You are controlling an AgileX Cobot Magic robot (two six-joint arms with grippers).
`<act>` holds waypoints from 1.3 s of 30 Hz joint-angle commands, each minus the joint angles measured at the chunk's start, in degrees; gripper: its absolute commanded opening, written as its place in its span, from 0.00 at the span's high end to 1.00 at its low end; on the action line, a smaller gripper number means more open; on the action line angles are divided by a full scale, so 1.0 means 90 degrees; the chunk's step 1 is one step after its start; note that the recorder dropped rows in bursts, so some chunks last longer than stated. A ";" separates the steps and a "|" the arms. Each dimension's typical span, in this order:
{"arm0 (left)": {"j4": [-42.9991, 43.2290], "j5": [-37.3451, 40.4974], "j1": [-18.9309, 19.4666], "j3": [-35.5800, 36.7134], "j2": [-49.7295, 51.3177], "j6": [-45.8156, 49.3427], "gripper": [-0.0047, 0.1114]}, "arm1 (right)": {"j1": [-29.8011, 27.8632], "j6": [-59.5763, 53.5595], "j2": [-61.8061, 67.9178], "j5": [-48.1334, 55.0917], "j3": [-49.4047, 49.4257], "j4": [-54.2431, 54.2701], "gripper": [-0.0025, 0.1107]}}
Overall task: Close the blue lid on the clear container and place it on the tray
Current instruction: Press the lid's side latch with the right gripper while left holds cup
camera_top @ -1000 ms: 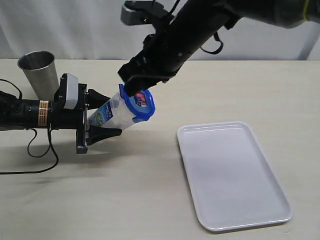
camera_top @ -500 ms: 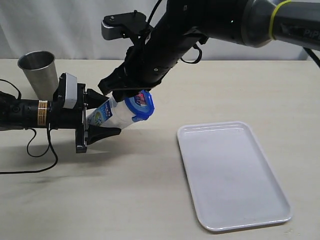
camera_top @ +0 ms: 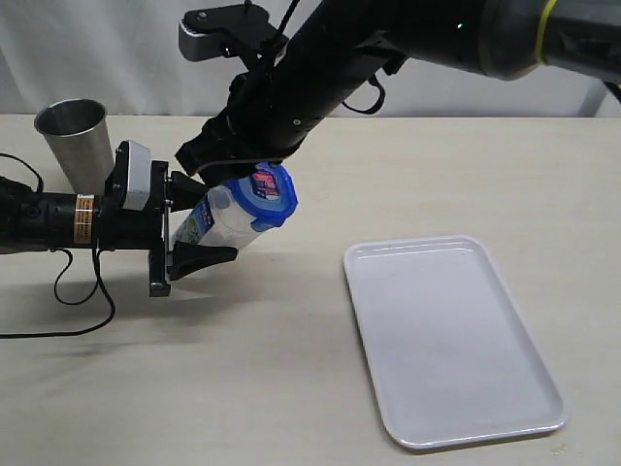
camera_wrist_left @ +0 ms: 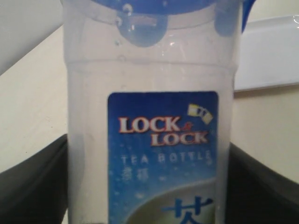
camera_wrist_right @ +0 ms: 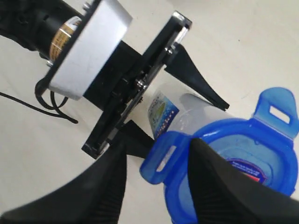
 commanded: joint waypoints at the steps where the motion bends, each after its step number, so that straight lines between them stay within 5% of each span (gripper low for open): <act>1: -0.0068 -0.0102 -0.0056 -0.0025 0.0000 -0.0065 0.96 | 0.0026 -0.0107 -0.0197 0.0123 -0.0056 0.0004 0.62; 9: -0.0068 -0.0102 -0.0056 -0.0025 0.0000 -0.0163 0.96 | 0.0026 0.0872 -0.0172 0.0095 -0.0056 -0.1119 0.62; 24: -0.0068 -0.0102 -0.0056 -0.0025 0.0000 -0.0189 0.96 | 0.0196 0.0998 0.0607 0.0091 -0.0056 -0.0930 0.62; 32: -0.0068 -0.0102 -0.0056 -0.0025 0.0000 -0.0189 0.96 | 0.0558 0.1009 0.0703 -0.0043 -0.0056 -0.1186 0.70; 39: -0.0047 -0.0102 -0.0056 -0.0025 0.0000 -0.0189 0.96 | 0.0716 0.0910 0.0881 0.0016 -0.0056 -0.1615 0.89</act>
